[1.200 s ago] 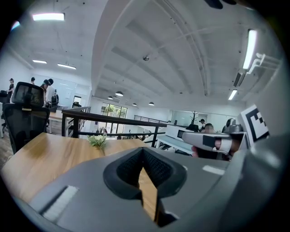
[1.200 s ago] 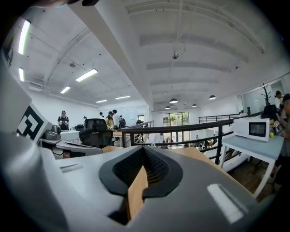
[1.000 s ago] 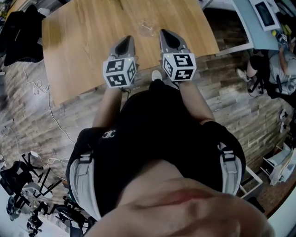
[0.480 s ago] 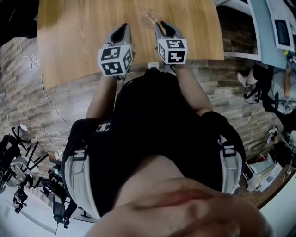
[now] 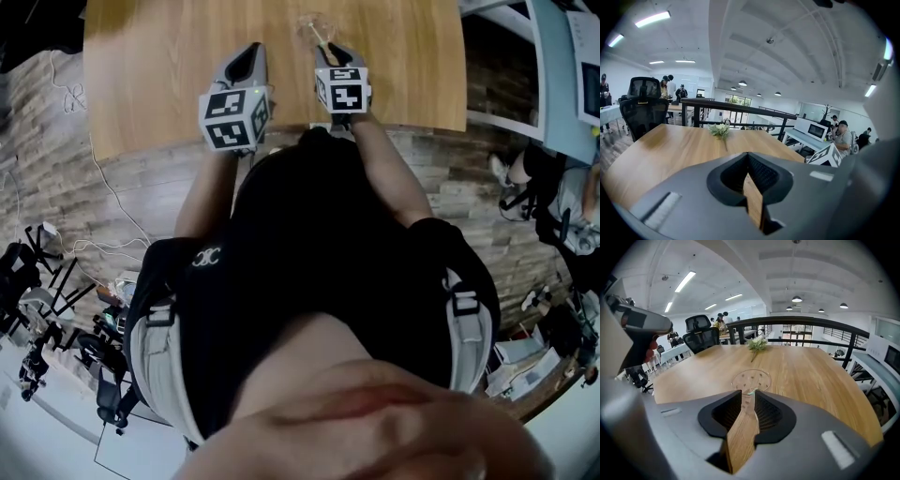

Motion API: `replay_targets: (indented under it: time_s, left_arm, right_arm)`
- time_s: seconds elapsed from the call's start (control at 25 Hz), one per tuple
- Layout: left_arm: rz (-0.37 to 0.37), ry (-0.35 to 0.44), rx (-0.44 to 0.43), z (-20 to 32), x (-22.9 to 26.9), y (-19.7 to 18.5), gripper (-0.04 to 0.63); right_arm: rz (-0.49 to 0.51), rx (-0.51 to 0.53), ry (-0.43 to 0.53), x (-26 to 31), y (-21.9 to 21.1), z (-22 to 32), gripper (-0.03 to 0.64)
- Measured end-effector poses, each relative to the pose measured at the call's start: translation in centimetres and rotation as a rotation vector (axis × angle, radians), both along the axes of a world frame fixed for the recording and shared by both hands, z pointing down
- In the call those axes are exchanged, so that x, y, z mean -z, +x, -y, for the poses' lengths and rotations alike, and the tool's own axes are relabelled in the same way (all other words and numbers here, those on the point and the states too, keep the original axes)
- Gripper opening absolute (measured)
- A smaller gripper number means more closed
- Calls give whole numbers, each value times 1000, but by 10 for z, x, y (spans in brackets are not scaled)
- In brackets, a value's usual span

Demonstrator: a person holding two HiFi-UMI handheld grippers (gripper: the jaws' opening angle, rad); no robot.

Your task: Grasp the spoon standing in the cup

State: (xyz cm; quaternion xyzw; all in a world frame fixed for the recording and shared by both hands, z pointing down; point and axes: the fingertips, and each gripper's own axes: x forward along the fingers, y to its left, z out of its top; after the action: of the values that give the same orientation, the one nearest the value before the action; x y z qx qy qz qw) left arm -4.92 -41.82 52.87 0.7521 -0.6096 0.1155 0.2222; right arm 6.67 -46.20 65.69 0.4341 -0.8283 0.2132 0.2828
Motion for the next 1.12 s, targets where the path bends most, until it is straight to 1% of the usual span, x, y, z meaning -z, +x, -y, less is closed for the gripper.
replay_targets:
  time_s: [0.28,0.4,0.48,0.76,1.12]
  left_arm:
    - [10,10,45,-4,4,-8,11]
    - [7,10,60,-6,5,-14,11]
    - [3,10,66,-7,5,-16,11]
    - [-1,19,66,-8,8,-15,11]
    - [-8,43,44,-4,16,-17,11]
  right_arm:
    - [0,-8,-27,-9,-2,8,87]
    - [-15,-5,-23,-9,-5,9,73]
    - [-22,-6,-12,-6,-6,9,48]
    - [-5,0,29,9,-6,10,48]
    - [35,-14,74,45,-9,8,48]
